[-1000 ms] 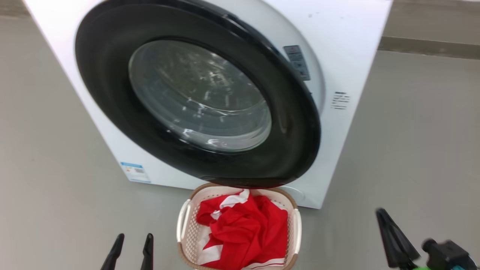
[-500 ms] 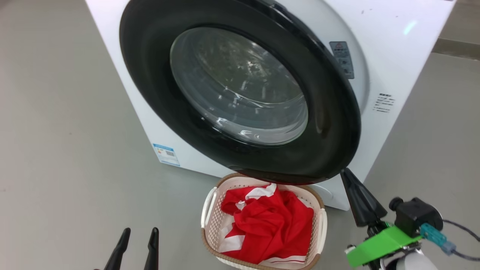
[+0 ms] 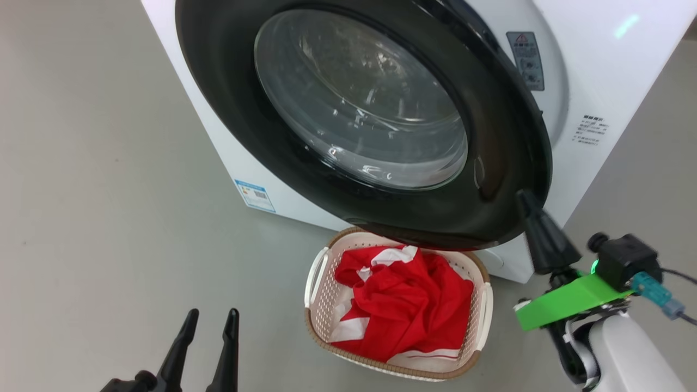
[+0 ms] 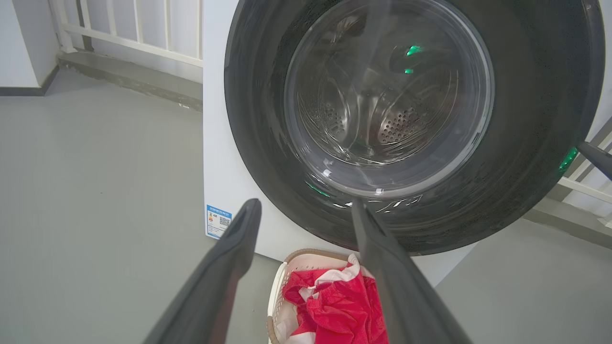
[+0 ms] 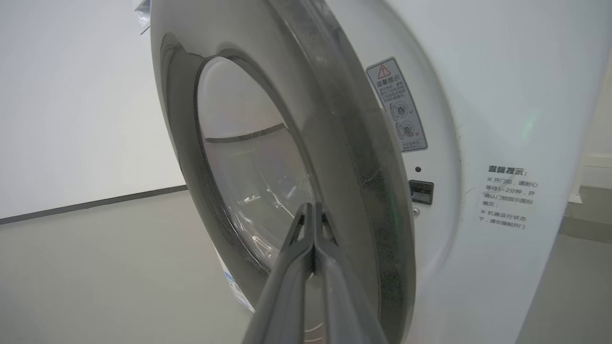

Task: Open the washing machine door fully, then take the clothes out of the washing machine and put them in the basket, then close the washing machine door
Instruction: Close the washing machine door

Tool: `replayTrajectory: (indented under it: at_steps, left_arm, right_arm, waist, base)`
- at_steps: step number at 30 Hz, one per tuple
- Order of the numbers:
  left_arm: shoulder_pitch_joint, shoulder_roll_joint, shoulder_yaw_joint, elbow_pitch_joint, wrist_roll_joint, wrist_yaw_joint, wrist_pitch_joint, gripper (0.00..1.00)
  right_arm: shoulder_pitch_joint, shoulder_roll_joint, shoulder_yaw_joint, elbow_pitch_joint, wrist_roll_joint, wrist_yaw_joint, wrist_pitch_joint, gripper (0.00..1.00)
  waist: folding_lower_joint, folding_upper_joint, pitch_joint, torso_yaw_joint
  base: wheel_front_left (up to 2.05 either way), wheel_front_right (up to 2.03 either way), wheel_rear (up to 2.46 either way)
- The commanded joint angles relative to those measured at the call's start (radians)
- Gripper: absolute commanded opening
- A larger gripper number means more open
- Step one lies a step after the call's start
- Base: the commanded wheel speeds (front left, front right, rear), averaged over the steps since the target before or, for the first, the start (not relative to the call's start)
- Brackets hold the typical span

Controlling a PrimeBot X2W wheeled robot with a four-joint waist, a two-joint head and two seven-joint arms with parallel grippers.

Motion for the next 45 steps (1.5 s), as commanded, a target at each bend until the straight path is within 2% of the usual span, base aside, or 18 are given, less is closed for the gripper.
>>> replayTrajectory:
  at_steps: [1, 18, 30, 36, 43, 44, 45]
  left_arm:
    - [-0.037, 0.003, 0.026, -0.022, -0.008, -0.006, -0.008, 1.00]
    - [-0.129, 0.003, -0.020, -0.032, -0.058, -0.004, -0.008, 1.00]
    - [-0.172, 0.003, -0.035, -0.034, -0.079, -0.003, -0.008, 1.00]
    - [-0.175, 0.003, -0.031, -0.025, -0.073, -0.002, -0.008, 1.00]
    - [-0.166, 0.003, -0.018, -0.016, -0.038, -0.003, -0.008, 1.00]
    - [-0.163, 0.003, -0.015, -0.015, -0.032, -0.003, -0.008, 1.00]
    - [-0.160, 0.003, -0.011, -0.015, -0.024, -0.003, -0.008, 1.00]
  right_arm:
    - [-0.041, -0.006, 0.004, -0.018, 0.018, 0.006, -0.006, 0.00]
    - [-0.192, -0.043, -0.110, -0.021, 0.019, 0.006, -0.006, 0.00]
    - [-0.288, -0.052, -0.142, -0.035, 0.009, 0.006, -0.006, 0.00]
    - [-0.275, -0.050, -0.124, -0.032, 0.001, 0.006, -0.006, 0.00]
    - [-0.187, -0.043, -0.062, -0.039, 0.007, 0.006, -0.006, 0.00]
    - [-0.172, -0.042, -0.056, -0.044, 0.009, 0.006, -0.006, 0.06]
    - [-0.155, -0.039, -0.053, -0.050, 0.012, 0.006, -0.006, 0.17]
  waist:
    - [0.0000, -0.0001, 0.022, 0.007]
    - [0.0000, -0.0001, 0.167, 0.020]
    - [0.0000, -0.0001, 0.222, 0.029]
    - [0.0000, -0.0001, 0.211, 0.020]
    - [0.0000, -0.0001, 0.163, -0.007]
    - [0.0000, -0.0001, 0.156, -0.011]
    - [0.0000, -0.0001, 0.149, -0.017]
  base:
    - [0.00, 0.00, 0.00]
    - [0.00, 0.00, 0.00]
    - [0.00, 0.00, 0.00]
    - [0.00, 0.00, 0.00]
    - [0.00, 0.00, 0.00]
    - [0.00, 0.00, 0.00]
    - [0.00, 0.00, 0.00]
